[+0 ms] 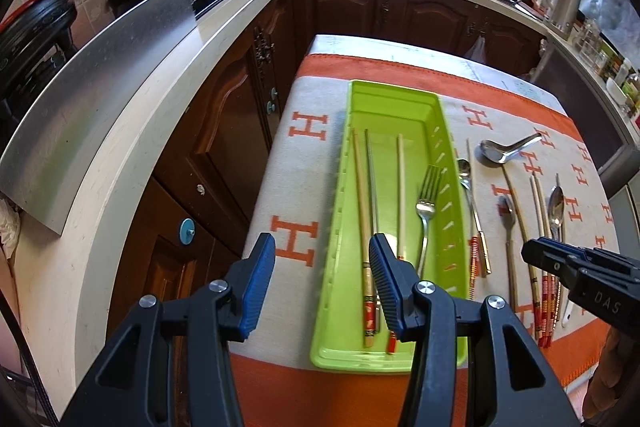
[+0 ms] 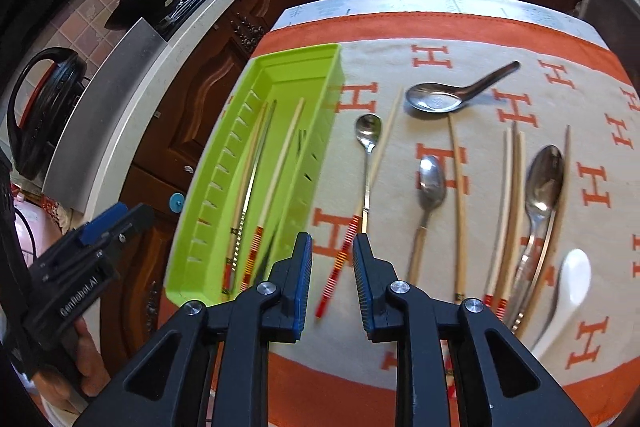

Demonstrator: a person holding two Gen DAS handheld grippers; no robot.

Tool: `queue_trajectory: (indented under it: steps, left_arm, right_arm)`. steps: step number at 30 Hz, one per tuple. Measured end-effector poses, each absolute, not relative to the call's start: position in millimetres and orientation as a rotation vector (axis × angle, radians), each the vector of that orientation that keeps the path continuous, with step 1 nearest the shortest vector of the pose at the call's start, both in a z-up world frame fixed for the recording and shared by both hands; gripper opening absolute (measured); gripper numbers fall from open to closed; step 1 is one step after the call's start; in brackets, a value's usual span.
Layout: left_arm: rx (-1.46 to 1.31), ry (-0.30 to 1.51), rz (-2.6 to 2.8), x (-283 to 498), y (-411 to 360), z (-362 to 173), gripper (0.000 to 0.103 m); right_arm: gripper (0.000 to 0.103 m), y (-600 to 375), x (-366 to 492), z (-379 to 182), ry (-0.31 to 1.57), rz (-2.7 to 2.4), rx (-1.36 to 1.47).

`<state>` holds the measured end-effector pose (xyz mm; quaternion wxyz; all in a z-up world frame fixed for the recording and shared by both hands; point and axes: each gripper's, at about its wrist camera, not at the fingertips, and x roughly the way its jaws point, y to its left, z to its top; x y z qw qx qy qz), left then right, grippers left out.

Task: Organize utensils
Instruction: 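Carry the red-striped chopstick into the green tray and open the right tool, then reach the left tool to a small silver spoon while the right tool approaches the chopsticks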

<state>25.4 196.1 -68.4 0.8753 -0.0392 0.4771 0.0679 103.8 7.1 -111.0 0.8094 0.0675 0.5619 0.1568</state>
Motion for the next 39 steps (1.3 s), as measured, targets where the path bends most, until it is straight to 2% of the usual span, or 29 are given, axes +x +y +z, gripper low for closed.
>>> queue_trajectory:
  steps: [39]
  left_arm:
    - [0.047,1.058,-0.046,15.9,64.0,-77.8,0.053]
  right_arm:
    - [0.021,-138.8,32.9,-118.7,1.148,0.214,0.226]
